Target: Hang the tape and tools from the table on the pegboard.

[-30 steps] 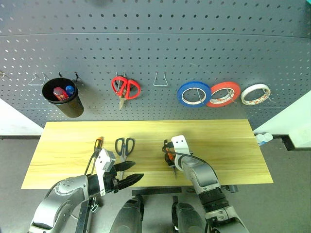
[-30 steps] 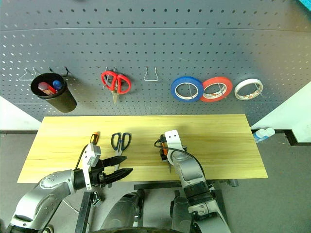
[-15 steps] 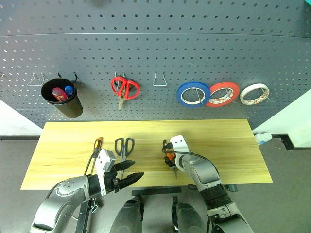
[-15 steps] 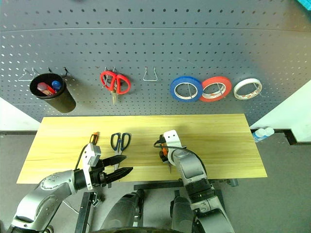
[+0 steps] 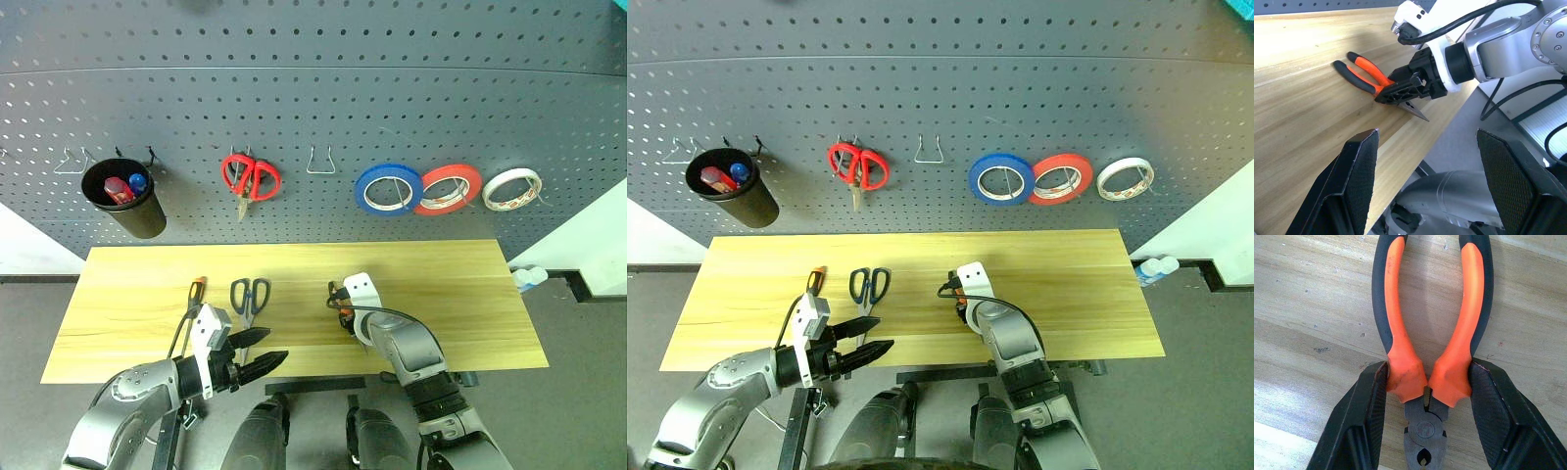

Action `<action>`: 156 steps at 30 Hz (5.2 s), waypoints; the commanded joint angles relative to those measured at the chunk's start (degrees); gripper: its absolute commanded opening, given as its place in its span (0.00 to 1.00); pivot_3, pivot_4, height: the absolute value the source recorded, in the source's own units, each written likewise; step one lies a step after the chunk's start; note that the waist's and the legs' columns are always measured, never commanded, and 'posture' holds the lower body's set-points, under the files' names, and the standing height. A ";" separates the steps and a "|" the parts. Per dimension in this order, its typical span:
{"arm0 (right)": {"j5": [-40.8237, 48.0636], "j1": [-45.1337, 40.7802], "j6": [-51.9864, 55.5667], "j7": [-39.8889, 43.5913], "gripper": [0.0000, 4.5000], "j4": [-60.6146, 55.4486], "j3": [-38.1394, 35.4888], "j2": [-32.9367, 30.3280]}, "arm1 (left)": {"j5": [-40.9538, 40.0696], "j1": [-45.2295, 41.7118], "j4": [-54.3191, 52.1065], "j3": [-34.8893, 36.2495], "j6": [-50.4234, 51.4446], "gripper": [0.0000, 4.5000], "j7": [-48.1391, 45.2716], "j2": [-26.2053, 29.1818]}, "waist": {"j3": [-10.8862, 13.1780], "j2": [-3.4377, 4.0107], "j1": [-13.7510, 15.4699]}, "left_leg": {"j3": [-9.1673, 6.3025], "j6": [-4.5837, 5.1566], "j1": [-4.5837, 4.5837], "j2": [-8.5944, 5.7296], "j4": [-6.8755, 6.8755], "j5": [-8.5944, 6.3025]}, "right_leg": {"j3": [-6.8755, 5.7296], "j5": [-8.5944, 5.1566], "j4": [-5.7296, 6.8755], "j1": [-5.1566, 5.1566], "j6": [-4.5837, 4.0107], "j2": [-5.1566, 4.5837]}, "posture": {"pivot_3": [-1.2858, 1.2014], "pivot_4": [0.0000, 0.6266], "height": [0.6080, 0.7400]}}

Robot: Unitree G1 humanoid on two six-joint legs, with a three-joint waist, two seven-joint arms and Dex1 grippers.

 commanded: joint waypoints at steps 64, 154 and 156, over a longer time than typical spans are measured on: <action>25.38 18.18 -15.90 25.88 0.47 -31.41 -15.35 -16.41 | 4.33 -16.81 19.25 -0.78 -7.16 0.74 -10.11 -1.36 | -0.54 -0.04 -0.16 | -0.02 -0.20 -0.13 0.01 0.04 0.12 | -0.15 0.46 -0.12 -0.22 0.63 -0.03 | 0.51 0.36 0.98; 11.39 -38.41 -82.65 7.71 0.47 33.11 -13.47 5.95 | 6.14 -17.06 17.67 -0.01 -8.17 0.74 -7.61 -5.69 | -2.73 -0.33 -1.57 | -0.21 -1.97 -0.20 0.22 1.06 1.37 | -1.16 1.14 3.03 -1.35 1.90 0.33 | 0.56 0.24 0.98; 11.11 -37.90 -83.34 7.38 0.47 34.18 -13.49 6.34 | 6.10 -16.74 17.24 0.06 -7.87 0.74 -7.49 -5.58 | -2.73 -0.33 -1.56 | -0.21 -1.97 -0.20 0.24 1.06 1.37 | -1.16 1.14 3.03 -1.35 1.90 0.35 | 0.56 0.24 0.98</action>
